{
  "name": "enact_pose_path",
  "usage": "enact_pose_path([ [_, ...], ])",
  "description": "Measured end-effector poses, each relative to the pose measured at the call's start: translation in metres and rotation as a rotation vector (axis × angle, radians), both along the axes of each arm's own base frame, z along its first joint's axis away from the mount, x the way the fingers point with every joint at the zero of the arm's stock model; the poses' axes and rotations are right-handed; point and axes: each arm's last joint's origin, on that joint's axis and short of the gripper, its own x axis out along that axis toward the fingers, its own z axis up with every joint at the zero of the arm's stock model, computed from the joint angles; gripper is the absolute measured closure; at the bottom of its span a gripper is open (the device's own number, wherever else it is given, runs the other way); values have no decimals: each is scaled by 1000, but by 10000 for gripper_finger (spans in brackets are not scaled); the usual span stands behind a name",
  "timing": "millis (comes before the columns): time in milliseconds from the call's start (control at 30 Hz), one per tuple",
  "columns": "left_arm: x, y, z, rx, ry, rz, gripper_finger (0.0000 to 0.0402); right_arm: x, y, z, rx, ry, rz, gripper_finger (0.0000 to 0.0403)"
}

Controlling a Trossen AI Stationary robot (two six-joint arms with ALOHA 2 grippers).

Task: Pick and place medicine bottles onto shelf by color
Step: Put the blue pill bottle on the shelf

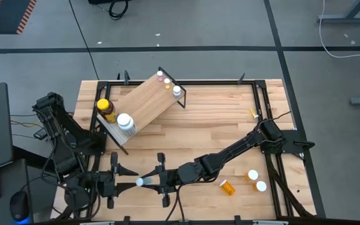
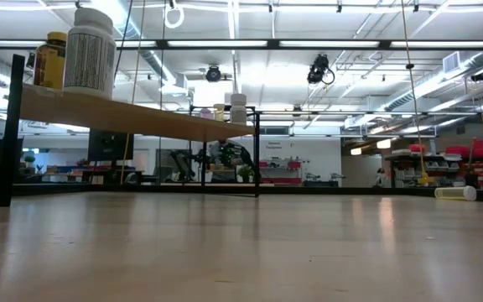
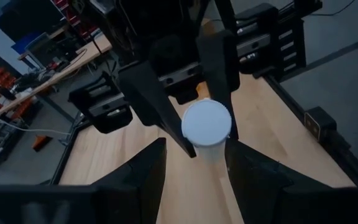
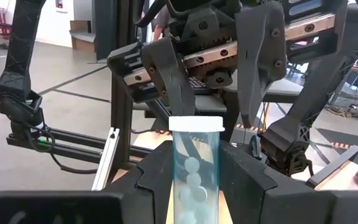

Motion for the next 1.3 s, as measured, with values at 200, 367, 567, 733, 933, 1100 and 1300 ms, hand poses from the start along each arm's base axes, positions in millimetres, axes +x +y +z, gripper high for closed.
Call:
enact_pose_path([
  [200, 0, 0, 1, 6, -5, -4, 230, 0, 0, 0, 0, 1, 2, 273],
  [367, 0, 0, 1, 6, -5, -4, 230, 0, 0, 0, 0, 1, 2, 273],
  [567, 0, 0, 1, 5, -5, -5, 230, 0, 0, -1, 28, 13, 24, 273],
  [733, 3, 1, 1, -2, -7, 9, 230, 0, 0, -1, 38, 19, 43, 273],
  [933, 5, 3, 1, -3, -7, 18, 230, 0, 0, -1, 38, 20, 42, 273],
  [1100, 5, 3, 1, -3, -7, 19, 230, 0, 0, -1, 38, 19, 42, 273],
  [1300, 4, 3, 1, -2, -6, 17, 230, 0, 0, -2, 32, 20, 38, 273],
])
